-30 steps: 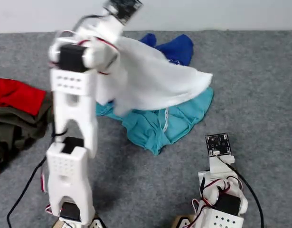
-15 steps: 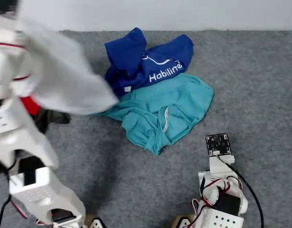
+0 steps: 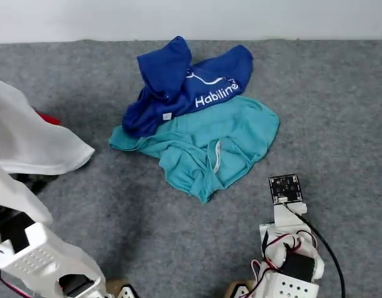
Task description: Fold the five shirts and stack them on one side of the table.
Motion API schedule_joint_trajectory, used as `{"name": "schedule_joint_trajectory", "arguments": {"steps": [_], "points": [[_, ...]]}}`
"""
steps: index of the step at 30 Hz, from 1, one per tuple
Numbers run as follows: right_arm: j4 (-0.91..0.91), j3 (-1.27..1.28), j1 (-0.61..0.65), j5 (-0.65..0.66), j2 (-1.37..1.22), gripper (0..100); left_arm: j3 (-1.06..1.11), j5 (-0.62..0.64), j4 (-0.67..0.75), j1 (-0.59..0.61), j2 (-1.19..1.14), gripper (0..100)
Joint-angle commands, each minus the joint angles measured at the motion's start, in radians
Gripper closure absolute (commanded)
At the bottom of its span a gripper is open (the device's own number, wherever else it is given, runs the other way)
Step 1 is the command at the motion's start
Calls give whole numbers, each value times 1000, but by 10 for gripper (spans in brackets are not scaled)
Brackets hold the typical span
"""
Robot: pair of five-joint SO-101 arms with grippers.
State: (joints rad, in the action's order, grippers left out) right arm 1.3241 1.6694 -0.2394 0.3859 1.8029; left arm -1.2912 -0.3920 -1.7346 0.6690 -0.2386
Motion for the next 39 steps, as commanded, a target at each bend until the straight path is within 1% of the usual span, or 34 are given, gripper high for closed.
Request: {"name": "schedule_joint_trajectory", "arguments": {"steps": [1,3,5,12,15,21,24,26,32,36,39], "points": [[-15,14,5,-9,10,990,21,8,-20,17,25,892],[-15,14,5,-9,10,990,44,9,-20,17,34,810],[-15,14,5,-9,10,990,71,11,-20,17,49,773],[-15,14,5,-9,10,990,145,14,-20,-8,74,771],[-15,14,5,-9,10,990,156,83,-20,-18,74,770],[-15,14,5,-9,10,990,145,176,-2,-46,71,772],[-15,14,5,-9,10,990,160,258,38,-2,63,772],[-15,14,5,-9,10,990,209,275,72,37,46,772],[-15,14,5,-9,10,990,349,258,89,163,-98,769],[-15,14,5,-9,10,990,423,121,80,209,-262,769],[-15,14,5,-9,10,990,423,21,0,226,-370,768]]}}
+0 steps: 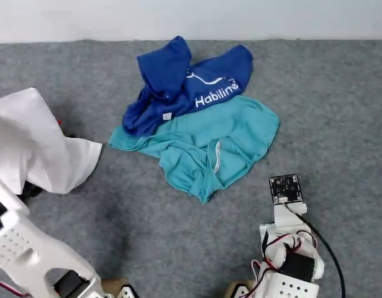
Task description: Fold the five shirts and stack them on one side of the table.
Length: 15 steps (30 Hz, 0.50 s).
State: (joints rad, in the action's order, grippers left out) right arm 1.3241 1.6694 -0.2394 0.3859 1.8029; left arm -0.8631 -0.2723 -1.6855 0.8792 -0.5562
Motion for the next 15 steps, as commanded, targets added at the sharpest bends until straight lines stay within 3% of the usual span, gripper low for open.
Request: {"name": "schedule_joint_trajectory", "arguments": {"steps": [1,7,15], "points": [[-15,14,5,-9,10,990,-15,-117,-77,15,-69,768],[-15,14,5,-9,10,990,-28,-115,-72,25,18,768],[-15,14,5,-9,10,990,-28,-110,-71,-107,328,768]]}}
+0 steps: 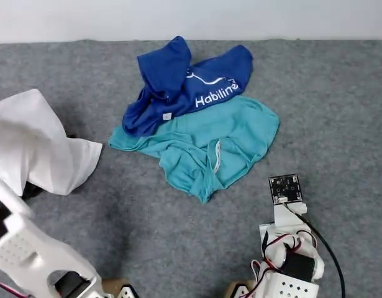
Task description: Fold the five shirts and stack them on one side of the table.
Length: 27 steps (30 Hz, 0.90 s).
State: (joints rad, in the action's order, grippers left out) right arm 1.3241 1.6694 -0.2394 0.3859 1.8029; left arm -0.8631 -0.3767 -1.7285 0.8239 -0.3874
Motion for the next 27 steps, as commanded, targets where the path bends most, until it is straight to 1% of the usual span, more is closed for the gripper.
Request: {"name": "schedule_joint_trajectory", "arguments": {"steps": [1,4,6,9,11,16,21,24,27], "points": [[-15,14,5,-9,10,990,-28,-6,-28,-75,203,768],[-15,14,5,-9,10,990,-28,-5,-26,-158,302,770],[-15,14,5,-9,10,990,-15,-5,-25,-238,342,771],[-15,14,5,-9,10,990,47,3,-23,-373,338,772],[-15,14,5,-9,10,990,101,52,2,-454,308,772],[-15,14,5,-9,10,990,223,170,150,-594,175,768],[-15,14,5,-9,10,990,243,176,273,-698,-23,748],[-15,14,5,-9,10,990,242,176,364,-733,-140,735],[-15,14,5,-9,10,990,206,176,422,-761,-256,735]]}}
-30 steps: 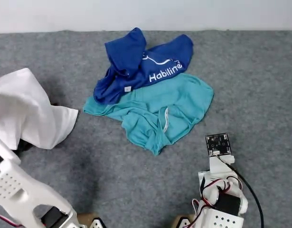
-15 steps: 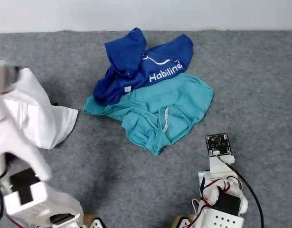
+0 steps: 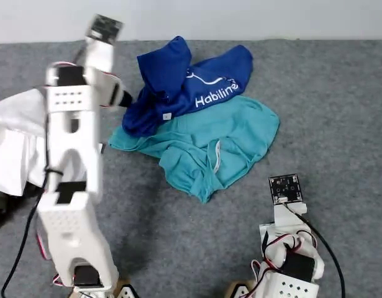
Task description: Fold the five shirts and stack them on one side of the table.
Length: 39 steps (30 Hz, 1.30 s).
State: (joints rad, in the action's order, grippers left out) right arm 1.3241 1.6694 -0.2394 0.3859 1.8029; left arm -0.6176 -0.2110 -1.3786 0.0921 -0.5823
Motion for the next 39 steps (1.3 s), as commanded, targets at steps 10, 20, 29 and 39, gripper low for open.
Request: {"name": "schedule_joint_trajectory", "arguments": {"steps": [10,20,29,39], "points": [[-15,14,5,-9,10,990,-449,14,38,-58,-450,849],[-15,14,5,-9,10,990,-1069,12,-308,-52,-509,988],[-15,14,5,-9,10,990,-1061,17,-353,95,-230,988],[-15,14,5,-9,10,990,-1061,11,-348,350,25,988]]}}
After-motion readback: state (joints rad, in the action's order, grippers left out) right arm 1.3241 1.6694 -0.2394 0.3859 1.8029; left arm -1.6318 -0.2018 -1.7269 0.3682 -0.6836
